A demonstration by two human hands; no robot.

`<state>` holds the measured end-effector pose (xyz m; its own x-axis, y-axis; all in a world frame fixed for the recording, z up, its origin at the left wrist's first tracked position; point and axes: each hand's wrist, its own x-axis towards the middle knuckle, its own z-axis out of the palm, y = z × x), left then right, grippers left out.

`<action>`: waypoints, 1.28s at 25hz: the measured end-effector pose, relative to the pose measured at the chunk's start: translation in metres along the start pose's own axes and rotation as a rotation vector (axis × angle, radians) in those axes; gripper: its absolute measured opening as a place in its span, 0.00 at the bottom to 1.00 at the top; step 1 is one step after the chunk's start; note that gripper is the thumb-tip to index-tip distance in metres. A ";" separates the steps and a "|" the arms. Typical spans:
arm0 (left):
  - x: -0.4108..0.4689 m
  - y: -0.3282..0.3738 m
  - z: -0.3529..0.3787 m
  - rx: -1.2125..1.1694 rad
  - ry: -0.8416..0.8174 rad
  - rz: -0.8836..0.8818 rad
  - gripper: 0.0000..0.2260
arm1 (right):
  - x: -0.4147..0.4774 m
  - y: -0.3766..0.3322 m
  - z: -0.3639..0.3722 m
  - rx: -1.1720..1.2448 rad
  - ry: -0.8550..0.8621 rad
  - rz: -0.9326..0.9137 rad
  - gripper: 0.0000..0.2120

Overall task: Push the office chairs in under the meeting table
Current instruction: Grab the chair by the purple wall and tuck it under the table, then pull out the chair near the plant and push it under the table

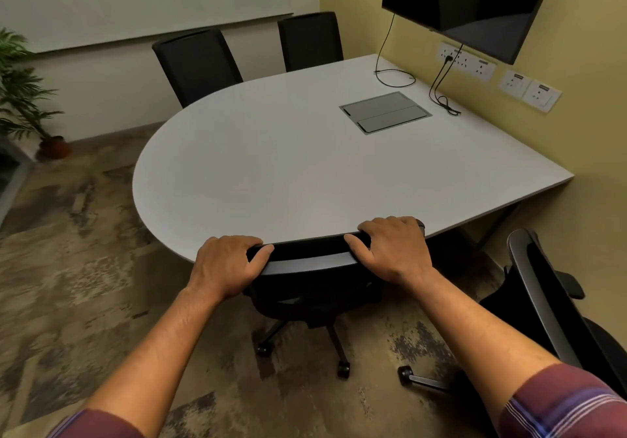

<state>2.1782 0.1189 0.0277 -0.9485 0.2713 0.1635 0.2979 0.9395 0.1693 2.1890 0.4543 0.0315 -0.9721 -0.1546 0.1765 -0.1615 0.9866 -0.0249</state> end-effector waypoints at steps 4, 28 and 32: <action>-0.001 0.002 -0.003 0.010 -0.020 0.004 0.28 | -0.003 -0.001 0.001 0.021 -0.002 0.019 0.34; 0.050 0.135 -0.011 -0.129 -0.103 0.268 0.47 | -0.140 0.059 -0.036 0.083 -0.091 0.369 0.44; 0.070 0.229 -0.003 -0.171 -0.025 0.563 0.41 | -0.182 0.092 -0.055 0.027 -0.019 0.603 0.45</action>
<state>2.1805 0.3525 0.0812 -0.6412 0.7251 0.2513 0.7674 0.6031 0.2176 2.3605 0.5764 0.0509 -0.8962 0.4309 0.1057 0.4156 0.8987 -0.1397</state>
